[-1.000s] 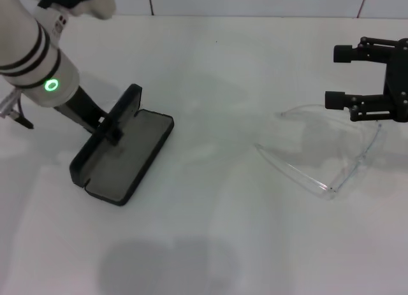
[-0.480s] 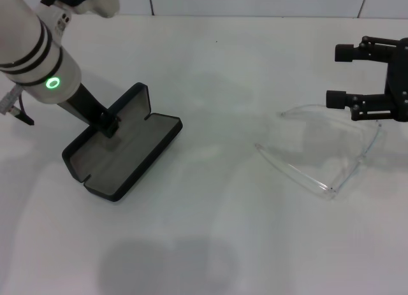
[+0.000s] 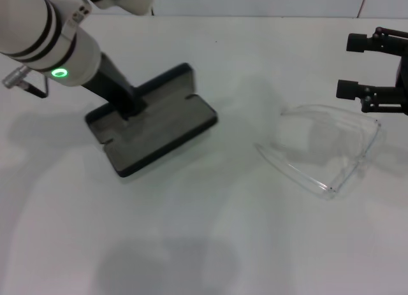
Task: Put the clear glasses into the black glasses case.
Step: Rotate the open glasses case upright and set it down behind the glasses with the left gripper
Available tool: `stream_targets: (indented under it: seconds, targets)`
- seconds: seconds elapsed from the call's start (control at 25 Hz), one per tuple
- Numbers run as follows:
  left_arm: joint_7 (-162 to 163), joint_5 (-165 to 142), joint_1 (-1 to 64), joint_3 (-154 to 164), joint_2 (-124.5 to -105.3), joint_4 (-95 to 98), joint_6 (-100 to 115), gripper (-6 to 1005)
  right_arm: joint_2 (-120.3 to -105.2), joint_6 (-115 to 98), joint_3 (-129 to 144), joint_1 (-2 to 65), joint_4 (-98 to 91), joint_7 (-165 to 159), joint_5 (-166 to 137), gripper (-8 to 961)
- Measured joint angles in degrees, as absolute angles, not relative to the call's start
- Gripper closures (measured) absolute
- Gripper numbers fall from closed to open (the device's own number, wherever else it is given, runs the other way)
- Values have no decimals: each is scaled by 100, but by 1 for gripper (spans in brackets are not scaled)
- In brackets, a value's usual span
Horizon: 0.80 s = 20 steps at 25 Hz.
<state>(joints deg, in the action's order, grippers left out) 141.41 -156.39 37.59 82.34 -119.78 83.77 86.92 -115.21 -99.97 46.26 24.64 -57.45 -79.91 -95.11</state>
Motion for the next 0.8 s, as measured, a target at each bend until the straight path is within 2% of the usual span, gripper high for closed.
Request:
stream_targets:
  seconds: [0.24, 0.8]
  targets:
    - [12382, -14783, 3591, 8303, -11978, 8423, 8390, 790, -11526, -10119, 4604, 2312, -5707, -7977, -9375, 143]
    - [11367, -14629, 3524, 8989, -11982, 8363, 7923, 778, -11545, -10510, 4605, 1862, -5630, -7972, -8990, 143]
